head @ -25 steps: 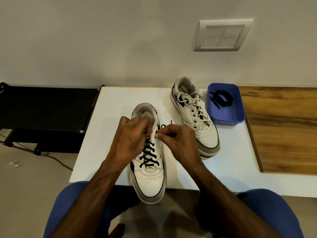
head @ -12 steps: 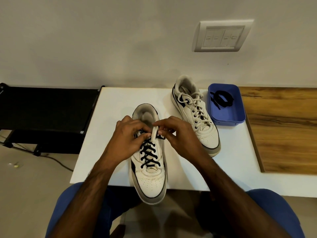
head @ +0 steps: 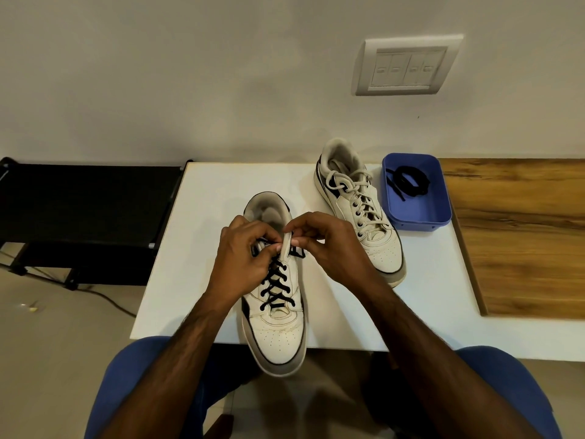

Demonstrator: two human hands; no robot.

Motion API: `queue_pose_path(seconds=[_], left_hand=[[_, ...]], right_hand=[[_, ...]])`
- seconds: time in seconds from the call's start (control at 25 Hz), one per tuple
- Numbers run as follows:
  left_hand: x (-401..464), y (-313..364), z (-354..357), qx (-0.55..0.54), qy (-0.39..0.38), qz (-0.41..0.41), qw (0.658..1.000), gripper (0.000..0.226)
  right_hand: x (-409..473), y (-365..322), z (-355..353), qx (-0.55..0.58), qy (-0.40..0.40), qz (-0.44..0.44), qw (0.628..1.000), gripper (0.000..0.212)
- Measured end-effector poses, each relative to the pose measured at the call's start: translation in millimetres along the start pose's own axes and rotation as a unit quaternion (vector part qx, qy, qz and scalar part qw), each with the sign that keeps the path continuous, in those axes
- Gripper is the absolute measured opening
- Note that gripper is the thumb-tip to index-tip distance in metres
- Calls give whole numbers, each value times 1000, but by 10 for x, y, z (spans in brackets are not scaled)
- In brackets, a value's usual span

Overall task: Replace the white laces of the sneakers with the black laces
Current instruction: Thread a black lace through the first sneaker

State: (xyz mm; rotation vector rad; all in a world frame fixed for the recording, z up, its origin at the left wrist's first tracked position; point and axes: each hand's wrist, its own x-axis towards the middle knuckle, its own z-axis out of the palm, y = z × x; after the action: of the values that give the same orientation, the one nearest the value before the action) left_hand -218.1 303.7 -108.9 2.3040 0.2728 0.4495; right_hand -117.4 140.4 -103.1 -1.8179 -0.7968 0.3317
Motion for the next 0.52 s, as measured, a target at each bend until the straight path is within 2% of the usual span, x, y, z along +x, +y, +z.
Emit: queue_pose_path(seconds=[0.12,0.28,0.36,0.44,0.52], left_hand=[[2,-29,15,8,4,-9,1000,5],[38,-79,-30,-2,-14,-41,999,32],[54,-75,-33,-9,-18,-50,999,26],[45,-73,-51,-10,-22,-37,999,5],[13,-72,-80,6,-28,-8,1000,13]], right_hand=[[1,-7,19,-7,-5,-1,1000,22],[-70,-29,-18,50,22,50,997,17],[-121,-18,-57,53,6,69,996,10],[-162,-11,-44,16,-13,66,998,9],[-162,-8,-12,-3,-1,67,998,8]])
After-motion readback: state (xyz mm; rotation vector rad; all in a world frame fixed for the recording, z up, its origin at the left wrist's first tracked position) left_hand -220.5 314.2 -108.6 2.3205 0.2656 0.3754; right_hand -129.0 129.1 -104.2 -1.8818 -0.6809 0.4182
